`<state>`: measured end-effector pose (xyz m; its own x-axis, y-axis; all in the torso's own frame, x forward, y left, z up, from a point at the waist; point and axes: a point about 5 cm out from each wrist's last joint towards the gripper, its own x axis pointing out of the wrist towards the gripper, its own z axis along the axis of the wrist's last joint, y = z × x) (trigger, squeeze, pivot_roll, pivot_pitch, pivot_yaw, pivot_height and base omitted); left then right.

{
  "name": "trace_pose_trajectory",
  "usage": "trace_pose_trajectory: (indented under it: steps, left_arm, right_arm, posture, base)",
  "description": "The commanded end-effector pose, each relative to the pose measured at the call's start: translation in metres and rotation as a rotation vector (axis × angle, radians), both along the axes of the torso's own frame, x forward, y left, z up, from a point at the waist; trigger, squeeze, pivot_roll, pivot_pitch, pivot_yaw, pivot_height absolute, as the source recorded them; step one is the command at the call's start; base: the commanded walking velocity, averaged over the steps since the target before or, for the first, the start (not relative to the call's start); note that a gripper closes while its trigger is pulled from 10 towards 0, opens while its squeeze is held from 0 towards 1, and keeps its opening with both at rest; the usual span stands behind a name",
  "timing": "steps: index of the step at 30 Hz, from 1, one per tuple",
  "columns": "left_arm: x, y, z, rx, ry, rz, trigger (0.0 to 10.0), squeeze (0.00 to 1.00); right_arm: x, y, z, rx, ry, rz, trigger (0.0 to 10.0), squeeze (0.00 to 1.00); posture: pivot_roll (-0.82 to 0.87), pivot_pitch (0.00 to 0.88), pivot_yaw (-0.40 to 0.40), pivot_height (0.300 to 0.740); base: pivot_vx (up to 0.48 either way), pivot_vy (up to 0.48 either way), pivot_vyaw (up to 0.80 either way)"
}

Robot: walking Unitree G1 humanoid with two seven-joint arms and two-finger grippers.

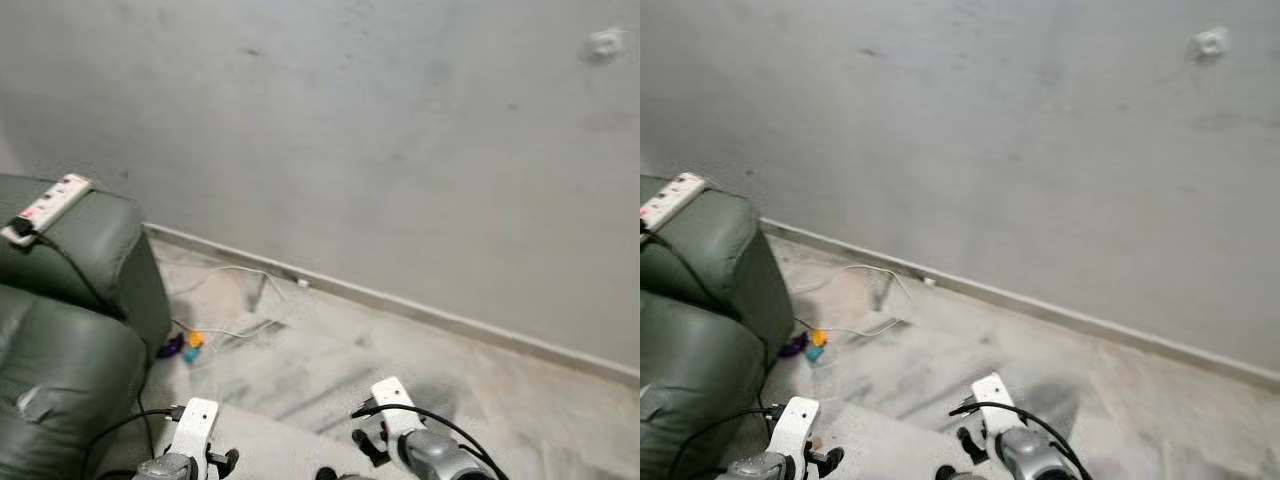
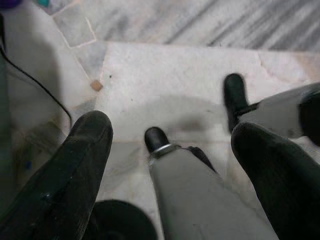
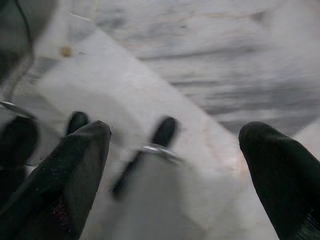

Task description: Hang keys on a hook

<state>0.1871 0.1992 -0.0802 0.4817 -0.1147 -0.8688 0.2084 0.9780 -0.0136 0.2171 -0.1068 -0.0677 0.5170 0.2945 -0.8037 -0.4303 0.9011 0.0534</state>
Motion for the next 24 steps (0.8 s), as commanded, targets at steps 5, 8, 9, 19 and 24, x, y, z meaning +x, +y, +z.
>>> trace_pose_trajectory:
  steps: [5, 8, 9, 19, 24]
  left_arm:
    - [-0.0001, -0.0061, -0.0008, -0.020, 0.015, -0.029, 10.0, 0.00]
    - [-0.0005, -0.0065, -0.0011, -0.018, 0.020, -0.035, 10.0, 0.00]
    - [-0.0006, -0.0066, -0.0011, -0.018, 0.021, -0.036, 10.0, 0.00]
    - [-0.0014, -0.0071, -0.0016, 0.003, 0.052, -0.101, 10.0, 0.00]
    - [-0.0009, -0.0076, -0.0013, 0.016, 0.056, -0.129, 10.0, 0.00]
  right_arm:
    - [-0.0025, -0.0112, -0.0024, -0.023, 0.011, -0.027, 10.0, 0.00]
    - [-0.0027, -0.0117, -0.0026, -0.024, 0.012, -0.029, 10.0, 0.00]
    - [-0.0027, -0.0117, -0.0026, -0.024, 0.012, -0.029, 10.0, 0.00]
    - [-0.0041, -0.0132, -0.0035, -0.016, 0.010, -0.062, 10.0, 0.00]
    - [-0.0057, -0.0129, -0.0045, -0.001, 0.016, -0.103, 10.0, 0.00]
  posture:
    - [0.05, 0.122, -0.043, 0.740]
    - [0.05, 0.120, -0.041, 0.740]
    - [0.05, 0.120, -0.041, 0.740]
    - [0.04, 0.112, 0.013, 0.740]
    - [0.04, 0.117, 0.041, 0.740]
  base:
    - [0.000, 0.000, -0.76]
    - [0.000, 0.000, -0.76]
    - [0.000, 0.000, -0.76]
    - [0.000, 0.000, -0.65]
    - [0.000, 0.000, 0.00]
